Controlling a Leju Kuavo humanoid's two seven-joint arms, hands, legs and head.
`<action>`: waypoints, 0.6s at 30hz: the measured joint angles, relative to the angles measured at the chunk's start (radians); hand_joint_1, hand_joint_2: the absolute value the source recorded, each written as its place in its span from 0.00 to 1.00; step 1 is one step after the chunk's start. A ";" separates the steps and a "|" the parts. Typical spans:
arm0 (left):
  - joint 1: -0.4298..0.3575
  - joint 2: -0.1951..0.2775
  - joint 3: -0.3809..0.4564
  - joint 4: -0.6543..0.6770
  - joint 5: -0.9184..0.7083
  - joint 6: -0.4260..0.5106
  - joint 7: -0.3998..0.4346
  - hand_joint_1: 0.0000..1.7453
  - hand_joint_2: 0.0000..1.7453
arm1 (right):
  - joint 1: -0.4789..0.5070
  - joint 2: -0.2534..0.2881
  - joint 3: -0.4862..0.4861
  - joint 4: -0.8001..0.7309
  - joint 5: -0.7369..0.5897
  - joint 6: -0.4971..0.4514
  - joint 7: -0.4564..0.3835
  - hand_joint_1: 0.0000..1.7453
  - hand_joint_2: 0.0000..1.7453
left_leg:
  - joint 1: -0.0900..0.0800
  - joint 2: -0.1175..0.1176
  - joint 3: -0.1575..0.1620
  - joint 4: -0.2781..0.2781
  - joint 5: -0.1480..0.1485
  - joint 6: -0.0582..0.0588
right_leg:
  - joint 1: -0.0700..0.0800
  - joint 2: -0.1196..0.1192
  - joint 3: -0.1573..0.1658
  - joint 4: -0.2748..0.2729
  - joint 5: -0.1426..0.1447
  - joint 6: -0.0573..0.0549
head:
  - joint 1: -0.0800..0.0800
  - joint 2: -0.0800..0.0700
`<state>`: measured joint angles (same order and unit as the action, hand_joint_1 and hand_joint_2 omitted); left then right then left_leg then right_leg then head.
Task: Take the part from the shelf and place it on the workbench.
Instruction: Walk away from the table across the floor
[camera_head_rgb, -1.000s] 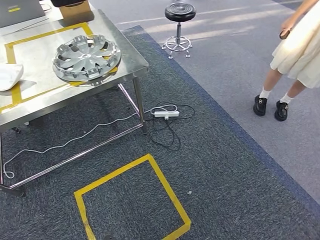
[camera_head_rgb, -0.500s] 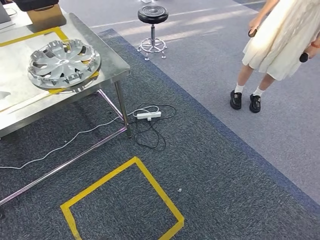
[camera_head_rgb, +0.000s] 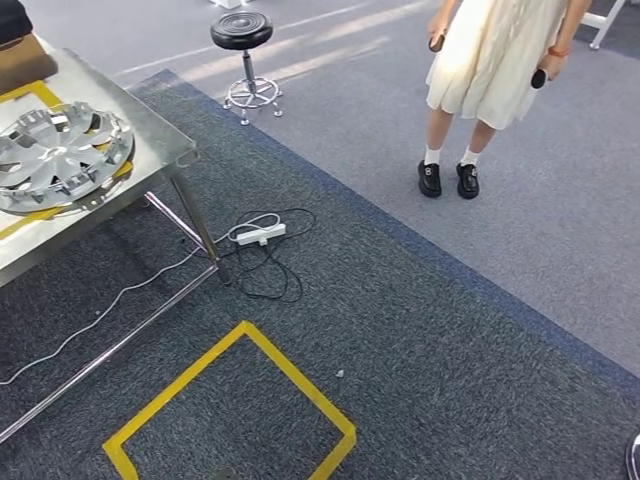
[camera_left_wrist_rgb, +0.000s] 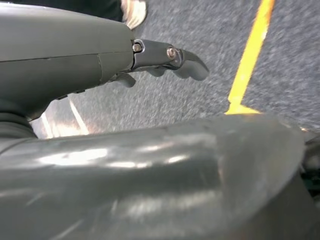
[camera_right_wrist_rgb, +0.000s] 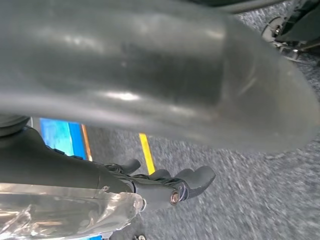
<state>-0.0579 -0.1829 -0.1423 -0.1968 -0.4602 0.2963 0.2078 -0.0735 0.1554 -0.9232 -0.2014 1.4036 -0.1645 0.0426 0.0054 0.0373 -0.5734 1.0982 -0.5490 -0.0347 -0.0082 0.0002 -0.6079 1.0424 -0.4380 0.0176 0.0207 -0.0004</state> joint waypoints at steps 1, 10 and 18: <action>0.000 0.000 -0.001 0.000 -0.005 0.002 0.001 0.00 0.00 | -0.001 0.000 0.000 0.000 0.001 0.001 0.002 0.00 0.00 | 0.000 -0.015 -0.031 0.063 -0.032 -0.002 | -0.001 0.010 -0.001 0.000 0.001 -0.002 | -0.001 0.000; 0.000 0.006 -0.025 0.001 -0.057 -0.009 0.001 0.00 0.00 | -0.001 0.000 0.000 0.000 -0.001 0.011 -0.001 0.00 0.00 | 0.009 -0.097 0.002 -0.071 0.078 0.007 | -0.001 0.111 -0.008 0.002 0.006 0.017 | -0.005 0.000; 0.007 0.012 -0.032 0.001 -0.051 -0.008 0.012 0.00 0.00 | -0.001 0.000 0.000 0.000 -0.002 0.015 -0.002 0.00 0.00 | 0.003 -0.019 0.010 -0.083 0.080 0.047 | -0.001 0.011 -0.137 0.258 -0.123 0.049 | 0.007 0.000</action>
<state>-0.0510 -0.1710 -0.1742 -0.1957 -0.5112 0.2887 0.2195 -0.0748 0.1556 -0.9232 -0.2014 1.4020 -0.1494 0.0404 0.0087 0.0183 -0.5638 1.0155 -0.4688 0.0121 -0.0089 0.0114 -0.7448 1.3006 -0.5605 0.0669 0.0278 -0.0004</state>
